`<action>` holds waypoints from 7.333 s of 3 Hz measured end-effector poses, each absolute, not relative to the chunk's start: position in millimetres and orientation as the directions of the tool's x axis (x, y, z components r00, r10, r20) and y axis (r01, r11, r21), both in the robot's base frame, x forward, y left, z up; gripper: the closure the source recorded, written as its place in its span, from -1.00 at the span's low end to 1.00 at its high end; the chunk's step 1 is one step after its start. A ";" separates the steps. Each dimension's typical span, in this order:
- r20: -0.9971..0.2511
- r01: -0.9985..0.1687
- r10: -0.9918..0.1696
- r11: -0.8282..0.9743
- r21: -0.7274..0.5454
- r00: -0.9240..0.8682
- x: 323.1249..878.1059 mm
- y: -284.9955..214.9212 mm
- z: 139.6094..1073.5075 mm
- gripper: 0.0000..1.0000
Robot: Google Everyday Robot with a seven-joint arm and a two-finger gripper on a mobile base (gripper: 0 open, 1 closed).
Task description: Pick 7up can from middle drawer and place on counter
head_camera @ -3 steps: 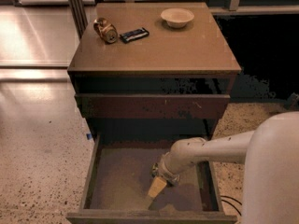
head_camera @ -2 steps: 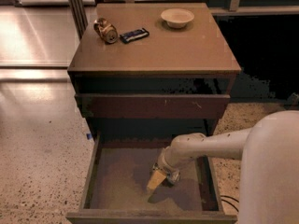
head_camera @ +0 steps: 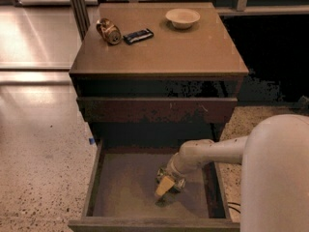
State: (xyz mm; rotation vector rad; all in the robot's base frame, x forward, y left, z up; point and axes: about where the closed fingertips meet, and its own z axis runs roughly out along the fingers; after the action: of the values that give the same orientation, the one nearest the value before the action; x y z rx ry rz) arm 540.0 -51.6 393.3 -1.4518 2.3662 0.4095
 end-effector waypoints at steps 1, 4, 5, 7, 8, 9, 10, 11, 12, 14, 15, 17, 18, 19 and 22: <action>-0.411 -0.883 -0.789 0.461 0.093 -0.456 528.0 -63.2 381.5 -1.00; -0.401 -0.878 -0.787 0.465 0.114 -0.469 518.1 -67.0 373.2 -0.16; -0.401 -0.878 -0.787 0.465 0.115 -0.469 518.1 -66.9 373.2 0.30; -0.419 -0.889 -0.791 0.447 0.101 -0.446 517.4 -61.7 399.1 1.00; -0.480 -0.902 -0.774 0.419 0.101 -0.413 520.6 -52.1 452.9 1.00; -0.527 -0.932 -0.776 0.348 0.100 -0.346 514.3 -34.8 512.9 1.00; -0.588 -0.953 -0.755 0.280 0.112 -0.291 511.3 -20.3 580.4 1.00; -0.628 -0.963 -0.735 0.250 0.099 -0.255 508.9 -11.3 643.5 1.00; -0.653 -0.970 -0.724 0.235 0.065 -0.220 523.5 -7.4 709.1 1.00; -0.651 -0.969 -0.730 0.245 0.036 -0.209 526.1 -6.9 728.5 1.00; -0.659 -0.971 -0.736 0.237 -0.038 -0.154 530.0 0.8 779.0 1.00; -0.673 -0.963 -0.739 0.192 -0.189 -0.016 543.3 20.9 883.9 1.00; -0.678 -0.941 -0.735 0.212 -0.262 0.024 575.4 13.4 911.7 1.00; -0.660 -0.923 -0.751 0.235 -0.306 0.028 623.5 5.1 923.4 1.00; -0.638 -0.875 -0.770 0.320 -0.364 -0.015 696.1 -15.7 933.6 1.00</action>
Offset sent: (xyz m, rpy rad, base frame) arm -0.0328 -0.0227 -0.0284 -0.0009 0.0775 -0.0411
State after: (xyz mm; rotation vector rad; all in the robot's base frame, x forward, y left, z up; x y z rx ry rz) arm 696.1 -15.7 933.6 -1.4688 1.7983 0.1682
